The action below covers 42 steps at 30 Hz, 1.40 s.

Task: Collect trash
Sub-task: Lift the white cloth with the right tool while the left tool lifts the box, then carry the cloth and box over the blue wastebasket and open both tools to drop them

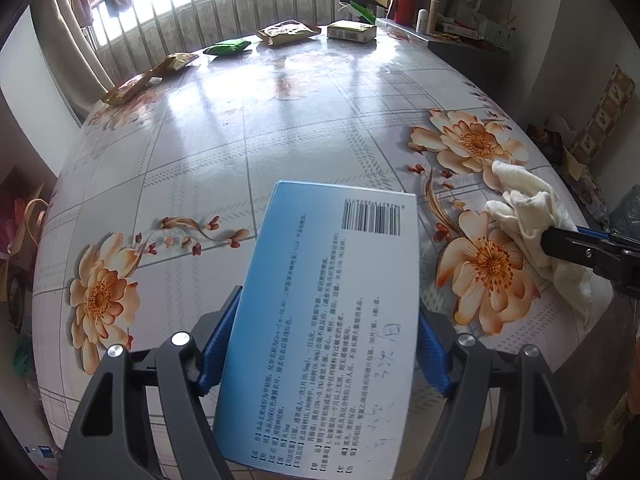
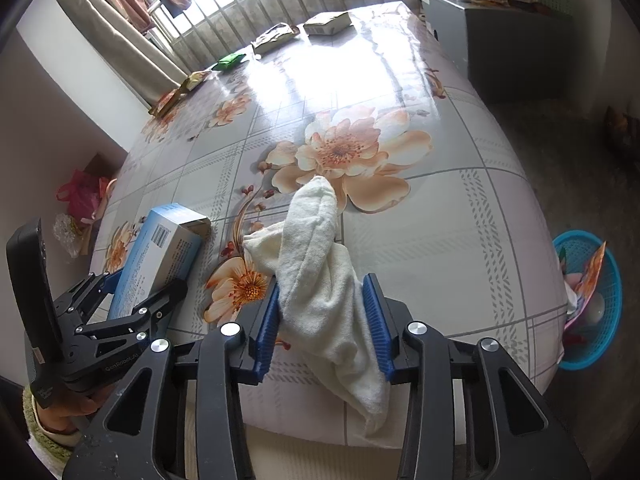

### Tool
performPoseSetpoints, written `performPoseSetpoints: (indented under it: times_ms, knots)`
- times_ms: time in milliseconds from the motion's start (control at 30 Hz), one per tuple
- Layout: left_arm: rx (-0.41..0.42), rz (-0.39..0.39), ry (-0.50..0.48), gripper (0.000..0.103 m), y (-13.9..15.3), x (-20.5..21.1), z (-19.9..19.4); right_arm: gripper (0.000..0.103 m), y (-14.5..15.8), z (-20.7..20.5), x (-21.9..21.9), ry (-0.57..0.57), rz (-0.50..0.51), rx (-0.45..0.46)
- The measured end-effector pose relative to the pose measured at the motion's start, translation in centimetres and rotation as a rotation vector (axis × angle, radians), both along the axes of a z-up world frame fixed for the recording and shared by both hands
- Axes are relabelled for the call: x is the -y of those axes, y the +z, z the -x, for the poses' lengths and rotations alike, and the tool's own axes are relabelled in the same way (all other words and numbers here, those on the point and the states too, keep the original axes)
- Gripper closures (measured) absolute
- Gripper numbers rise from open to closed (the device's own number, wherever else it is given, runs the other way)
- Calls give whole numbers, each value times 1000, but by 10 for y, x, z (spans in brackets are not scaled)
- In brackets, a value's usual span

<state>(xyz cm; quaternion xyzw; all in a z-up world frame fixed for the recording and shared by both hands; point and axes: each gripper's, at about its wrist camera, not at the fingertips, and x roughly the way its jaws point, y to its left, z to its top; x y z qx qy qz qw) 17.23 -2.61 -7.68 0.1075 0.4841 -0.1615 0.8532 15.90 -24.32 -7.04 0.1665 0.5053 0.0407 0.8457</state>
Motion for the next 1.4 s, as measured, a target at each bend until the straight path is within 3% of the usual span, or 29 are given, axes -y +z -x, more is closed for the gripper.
performPoseSetpoints:
  times_ms: [100,200,433,633,833,1000,1167,1400]
  knots:
    - [6,-4,-4,29,1,0,1,84,1,2,2,-4,-18,1]
    - [8,3,-2,29,3,0,3,89,3,5,6,-16,-51,9]
    - [48,53,-16,30,26,3,12,92,16,21,29,-58,-182,52]
    - [66,129,-119,30,54,39,23,92,41,65,68,-145,-270,162]
    - [35,234,-303,30,83,114,41,92,57,137,146,-369,-294,267]
    - [-79,300,-451,30,85,199,54,91,31,212,222,-650,-346,266]
    - [-240,277,-492,30,52,290,52,91,-19,257,260,-832,-436,196]
    - [-259,115,-524,30,-12,406,41,91,-60,269,287,-932,-506,136]
